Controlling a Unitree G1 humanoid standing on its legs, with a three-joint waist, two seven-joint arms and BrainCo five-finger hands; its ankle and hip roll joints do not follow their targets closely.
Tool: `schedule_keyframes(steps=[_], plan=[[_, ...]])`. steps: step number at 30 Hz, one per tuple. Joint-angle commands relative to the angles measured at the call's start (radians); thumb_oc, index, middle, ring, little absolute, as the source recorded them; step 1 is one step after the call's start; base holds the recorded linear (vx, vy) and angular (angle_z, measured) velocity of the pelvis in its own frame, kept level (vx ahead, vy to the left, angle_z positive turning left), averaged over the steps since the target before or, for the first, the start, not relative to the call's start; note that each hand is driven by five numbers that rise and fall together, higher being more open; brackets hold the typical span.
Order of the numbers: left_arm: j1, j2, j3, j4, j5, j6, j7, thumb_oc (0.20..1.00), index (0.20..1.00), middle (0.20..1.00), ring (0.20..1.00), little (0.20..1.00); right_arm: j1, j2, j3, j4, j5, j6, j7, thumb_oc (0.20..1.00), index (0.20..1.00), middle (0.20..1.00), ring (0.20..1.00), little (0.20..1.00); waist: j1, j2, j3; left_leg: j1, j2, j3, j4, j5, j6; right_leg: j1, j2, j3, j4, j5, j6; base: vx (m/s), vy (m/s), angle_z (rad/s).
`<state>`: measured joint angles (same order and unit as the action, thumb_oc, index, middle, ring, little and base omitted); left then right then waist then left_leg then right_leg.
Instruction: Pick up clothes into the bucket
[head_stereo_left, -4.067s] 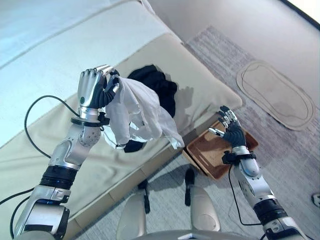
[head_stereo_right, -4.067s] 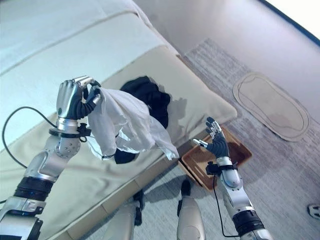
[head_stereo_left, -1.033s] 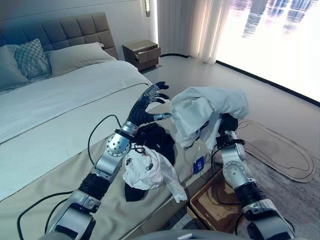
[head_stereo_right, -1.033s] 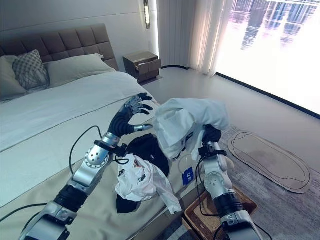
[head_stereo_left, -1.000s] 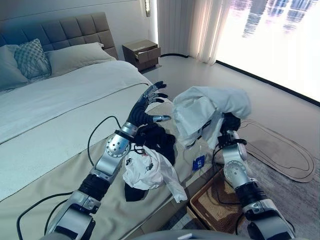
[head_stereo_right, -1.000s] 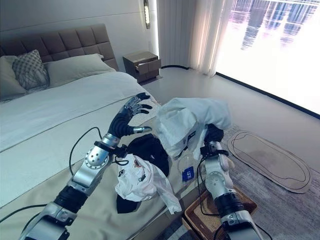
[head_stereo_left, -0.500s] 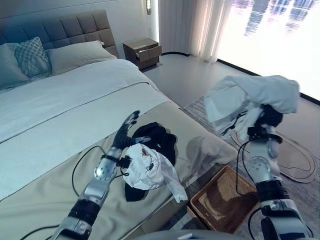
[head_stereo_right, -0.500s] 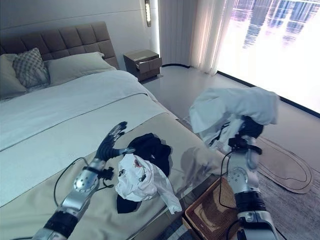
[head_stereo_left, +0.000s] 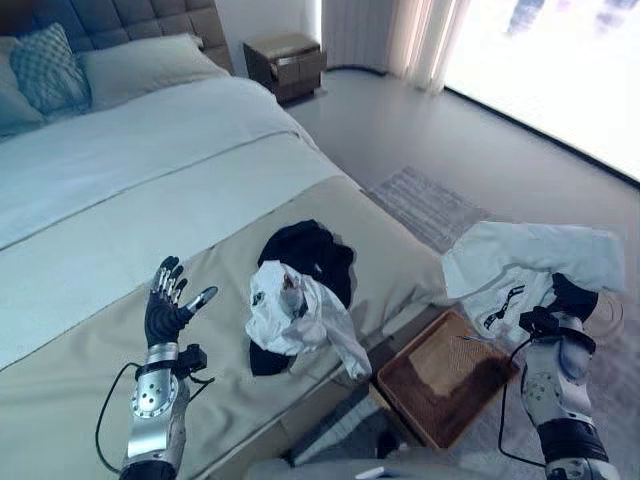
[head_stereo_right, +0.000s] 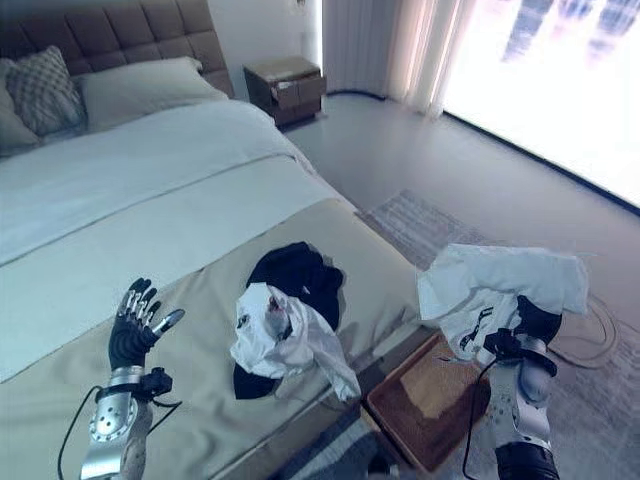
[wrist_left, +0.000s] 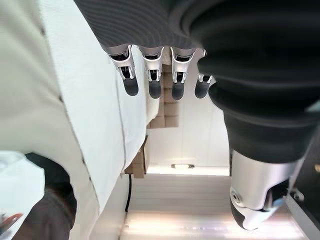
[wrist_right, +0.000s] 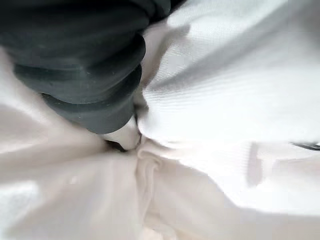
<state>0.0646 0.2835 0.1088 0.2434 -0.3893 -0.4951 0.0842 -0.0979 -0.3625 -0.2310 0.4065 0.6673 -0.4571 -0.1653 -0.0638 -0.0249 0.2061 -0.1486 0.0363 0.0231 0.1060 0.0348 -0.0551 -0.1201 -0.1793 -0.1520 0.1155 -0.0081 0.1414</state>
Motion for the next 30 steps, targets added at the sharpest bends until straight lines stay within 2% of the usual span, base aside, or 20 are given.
schedule_keyframes(steps=[1,8,10,21,22,30], plan=[[-0.029,0.044,0.060,-0.092,-0.058,-0.084,0.024,1.000,1.000,1.000,1.000,1.000,-0.102,-0.023,-0.035,-0.026,-0.033,-0.072,-0.035,0.200,0.200,0.200,0.200,0.200,0.009,-0.034,0.039,-0.112,-0.012,-0.030,0.192,-0.105,0.022,-0.101,-0.056,0.018,0.153,0.000,0.003,-0.21,0.030,0.11],[-0.033,0.043,0.067,-0.188,-0.083,-0.110,0.054,1.000,1.000,1.000,1.000,1.000,-0.171,-0.056,-0.021,0.089,-0.016,-0.084,-0.073,0.200,0.200,0.200,0.200,0.200,0.018,-0.018,0.086,-0.388,-0.030,-0.041,0.379,-0.127,0.022,-0.356,-0.077,0.034,0.358,-0.039,-0.014,-0.18,0.000,0.13],[-0.027,0.039,0.061,-0.230,-0.086,-0.119,0.071,1.000,1.000,1.000,1.000,1.000,-0.217,-0.082,-0.018,0.145,-0.003,-0.091,-0.100,0.200,0.200,0.200,0.200,0.200,0.026,-0.001,0.093,-0.501,-0.030,-0.044,0.436,-0.129,0.022,-0.477,-0.075,0.045,0.430,-0.051,-0.020,-0.18,0.012,0.10],[-0.035,0.052,0.014,-0.339,-0.183,-0.159,0.076,1.000,1.000,1.000,1.000,1.000,-0.412,-0.193,0.009,0.329,0.084,-0.120,-0.164,0.200,0.200,0.200,0.200,0.200,0.044,0.045,0.129,-0.832,-0.042,-0.040,0.600,-0.143,0.018,-0.830,-0.080,0.102,0.628,-0.083,-0.029,-0.11,0.016,0.02],[-0.044,0.051,0.006,-0.364,-0.218,-0.164,0.070,1.000,1.000,1.000,1.000,1.000,-0.437,-0.199,0.022,0.349,0.097,-0.121,-0.171,0.200,0.200,0.200,0.200,0.200,0.046,0.051,0.135,-0.869,-0.043,-0.043,0.642,-0.180,0.015,-0.874,-0.076,0.116,0.674,-0.119,-0.026,0.00,0.000,0.00],[-0.059,0.055,-0.019,-0.414,-0.241,-0.184,0.108,1.000,1.000,1.000,1.000,1.000,-0.539,-0.204,0.030,0.498,0.184,-0.124,-0.197,0.200,0.200,0.200,0.200,0.200,0.054,0.077,0.156,-1.039,-0.055,-0.039,0.779,-0.213,0.020,-1.053,-0.077,0.155,0.808,-0.154,-0.042,-0.01,0.012,0.00]])
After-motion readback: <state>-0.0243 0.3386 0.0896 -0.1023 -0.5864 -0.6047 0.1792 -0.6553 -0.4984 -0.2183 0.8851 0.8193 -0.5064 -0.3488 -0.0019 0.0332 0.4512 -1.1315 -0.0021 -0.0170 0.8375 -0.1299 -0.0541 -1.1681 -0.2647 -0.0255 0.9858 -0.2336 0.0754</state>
